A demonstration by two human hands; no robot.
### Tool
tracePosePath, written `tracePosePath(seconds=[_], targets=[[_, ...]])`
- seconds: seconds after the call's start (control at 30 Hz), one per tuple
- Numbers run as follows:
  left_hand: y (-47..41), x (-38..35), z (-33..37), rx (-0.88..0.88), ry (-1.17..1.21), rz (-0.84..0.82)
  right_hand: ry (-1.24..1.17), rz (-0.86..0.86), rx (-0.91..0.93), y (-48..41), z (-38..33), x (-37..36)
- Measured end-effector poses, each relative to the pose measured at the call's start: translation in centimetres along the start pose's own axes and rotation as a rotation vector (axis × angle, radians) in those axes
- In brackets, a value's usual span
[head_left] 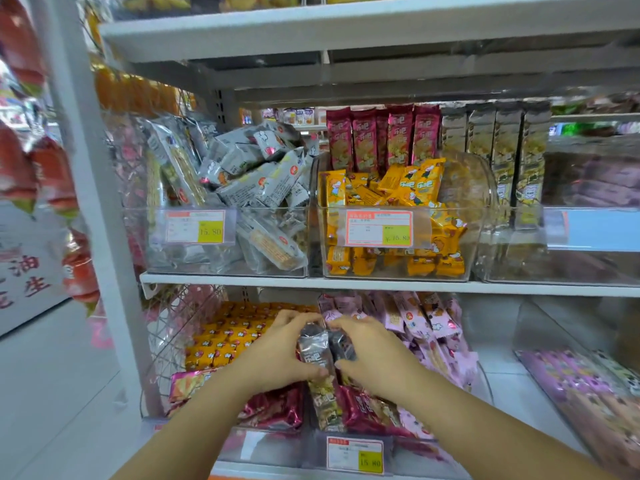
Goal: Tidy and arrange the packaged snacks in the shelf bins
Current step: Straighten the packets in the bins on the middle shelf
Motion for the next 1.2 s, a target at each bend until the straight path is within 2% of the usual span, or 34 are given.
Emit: tracePosePath(seconds=[0.13, 0.23, 0.4, 0.57, 1.2], targets=[[-0.5, -0.2, -0.8, 0.048, 0.083, -0.042, 0.048, 0.013, 0.008, -0.6, 0.0, -0.3], [-0.6, -0.2, -0.7, 0.051, 0.157, -0.058, -0.002, 0.029, 0.001, -1.0, 0.0, -0.3], [0.1, 0.3, -0.2, 0.036, 0.25, 0.009, -0.146, 0.095, 0.001, -0.8, 0.2, 0.7], [1.3, 1.8, 1.6, -0.052, 0.309, 0.126, -0.287, 0.205, -0.016, 0.1, 0.2, 2.6], [8.0, 6.5, 11.9, -0.315, 0.043, 0.197, -0.431, 0.642, 0.256, 6.3, -1.5, 9.5]])
Point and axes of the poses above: each hand's wrist, its own y-axis away from the middle knuckle, its own x-axis out of the back of the hand, z = x × y, the point moved 3 cm from there along -y, towards the middle knuckle, and after that the axes turned 13 degrees about y, right-handed, at the moved point
